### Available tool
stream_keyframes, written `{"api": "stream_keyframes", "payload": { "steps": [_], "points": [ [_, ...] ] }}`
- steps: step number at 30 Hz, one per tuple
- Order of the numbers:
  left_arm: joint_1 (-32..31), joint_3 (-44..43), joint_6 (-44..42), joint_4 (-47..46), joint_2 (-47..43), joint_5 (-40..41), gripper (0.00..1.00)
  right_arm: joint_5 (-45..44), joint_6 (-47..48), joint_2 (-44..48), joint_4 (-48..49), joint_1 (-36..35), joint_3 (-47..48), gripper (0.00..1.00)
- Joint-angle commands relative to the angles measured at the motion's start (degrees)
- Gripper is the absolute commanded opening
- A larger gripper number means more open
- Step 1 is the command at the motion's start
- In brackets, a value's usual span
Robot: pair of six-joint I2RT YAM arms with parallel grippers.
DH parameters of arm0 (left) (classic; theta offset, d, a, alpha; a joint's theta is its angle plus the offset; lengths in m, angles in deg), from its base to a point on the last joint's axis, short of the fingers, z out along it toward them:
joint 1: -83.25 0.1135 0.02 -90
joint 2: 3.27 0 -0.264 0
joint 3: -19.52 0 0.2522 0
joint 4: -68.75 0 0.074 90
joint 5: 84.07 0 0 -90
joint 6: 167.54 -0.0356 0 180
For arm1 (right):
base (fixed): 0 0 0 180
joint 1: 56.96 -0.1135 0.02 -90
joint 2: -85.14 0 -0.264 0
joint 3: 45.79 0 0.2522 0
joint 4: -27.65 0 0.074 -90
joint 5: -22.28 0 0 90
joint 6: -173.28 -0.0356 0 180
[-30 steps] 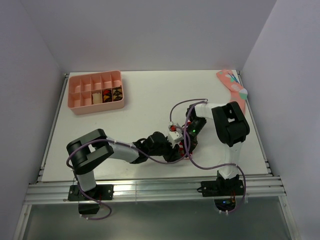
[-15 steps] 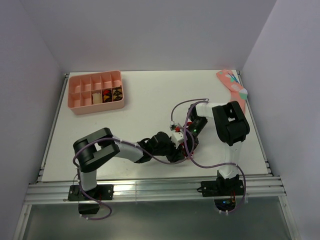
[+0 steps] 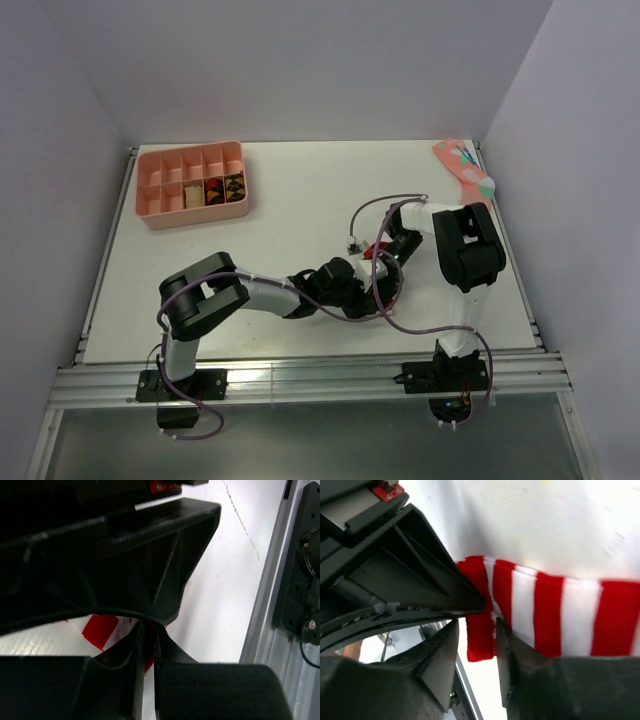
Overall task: Roll the socks
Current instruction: Roll the sock at the center of the board.
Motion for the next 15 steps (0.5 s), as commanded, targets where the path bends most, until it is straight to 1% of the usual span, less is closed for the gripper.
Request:
{"api": "stream_keyframes", "payload": {
  "steps": [1, 3, 5, 10, 11, 12, 13, 15],
  "points": [
    [-0.96, -2.38, 1.15, 9.96, 3.14, -0.22, 0.02, 2.02, -1.53, 3.76, 3.82, 2.21, 0.71, 0.44],
    [-0.96, -3.08, 2.29, 12.42, 2.97, 1.0, 0.0, 2.81, -1.62, 4.46, 3.3, 4.58, 1.32, 0.48],
    [-0.96, -3.96, 2.73, 13.83, 3.06, 1.45, 0.0, 3.07, -3.02, 5.08, 3.73, 5.99, 1.67, 0.49],
    [-0.88, -6.24, 5.28, 19.02, 3.58, 2.94, 0.0, 3.43, -7.33, 6.13, 5.66, 10.91, 3.08, 0.5],
    [-0.88, -7.29, 5.63, 19.98, 3.76, 2.94, 0.0, 3.17, -8.3, 6.22, 7.14, 11.7, 3.34, 0.5],
    [-0.88, -8.08, 6.42, 21.21, 4.2, 3.2, 0.0, 2.21, -11.52, 6.22, 8.29, 13.19, 3.69, 0.5],
    [-0.88, -8.79, 6.86, 23.92, 4.46, 3.29, 0.0, 2.2, -11.99, 6.22, 8.74, 13.99, 3.96, 0.5],
    [-0.88, -10.55, 8.09, 26.48, 4.99, 3.29, 0.0, 1.06, -14.44, 6.05, 11.71, 14.96, 4.4, 0.5]
  ]
}}
